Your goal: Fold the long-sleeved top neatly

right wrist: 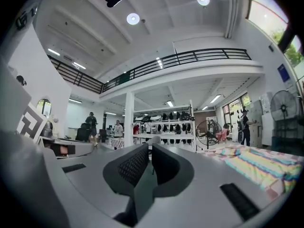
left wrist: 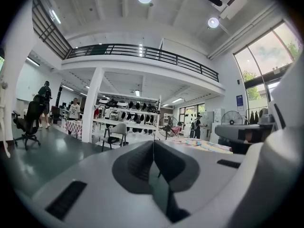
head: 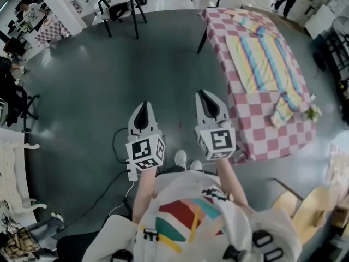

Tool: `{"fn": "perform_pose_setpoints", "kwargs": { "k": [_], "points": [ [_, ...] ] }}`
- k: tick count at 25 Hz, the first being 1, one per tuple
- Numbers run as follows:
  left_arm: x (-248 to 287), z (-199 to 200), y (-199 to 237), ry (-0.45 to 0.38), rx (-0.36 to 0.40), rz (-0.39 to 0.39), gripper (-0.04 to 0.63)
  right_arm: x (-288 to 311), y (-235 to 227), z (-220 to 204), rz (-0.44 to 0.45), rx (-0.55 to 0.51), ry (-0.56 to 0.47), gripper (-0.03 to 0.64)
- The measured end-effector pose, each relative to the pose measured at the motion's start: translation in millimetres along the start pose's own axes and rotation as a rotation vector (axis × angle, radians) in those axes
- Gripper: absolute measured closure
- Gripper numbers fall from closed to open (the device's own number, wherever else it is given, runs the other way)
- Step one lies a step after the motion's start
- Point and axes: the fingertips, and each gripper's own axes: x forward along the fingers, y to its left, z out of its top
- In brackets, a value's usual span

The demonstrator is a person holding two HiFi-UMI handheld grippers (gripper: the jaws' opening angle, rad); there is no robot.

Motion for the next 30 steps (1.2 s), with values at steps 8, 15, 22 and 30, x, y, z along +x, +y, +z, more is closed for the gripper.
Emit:
{"fn": "perform_pose_setpoints", "kwargs": {
  "k": [8, 15, 22, 30],
  "points": [
    [6, 6, -3, -0.086, 0.026, -0.067, 0.313, 16, 16, -22, 0.030, 0.057, 0.066, 0.295],
    [16, 3, 15, -0.073, 0.026, -0.070, 0.310, 25, 26, -30, 0.019, 0.052, 0.078, 0.291],
    [30, -8, 30, -0.044, 0.002, -0.062, 0.310, 32, 24, -42, 0.005, 0.058, 0.102, 0.291],
    [77, -7, 38, -0.052, 0.000, -0.056, 0.310, 81, 9, -49, 0.037, 0.043, 0.094, 0.291]
  ]
}}
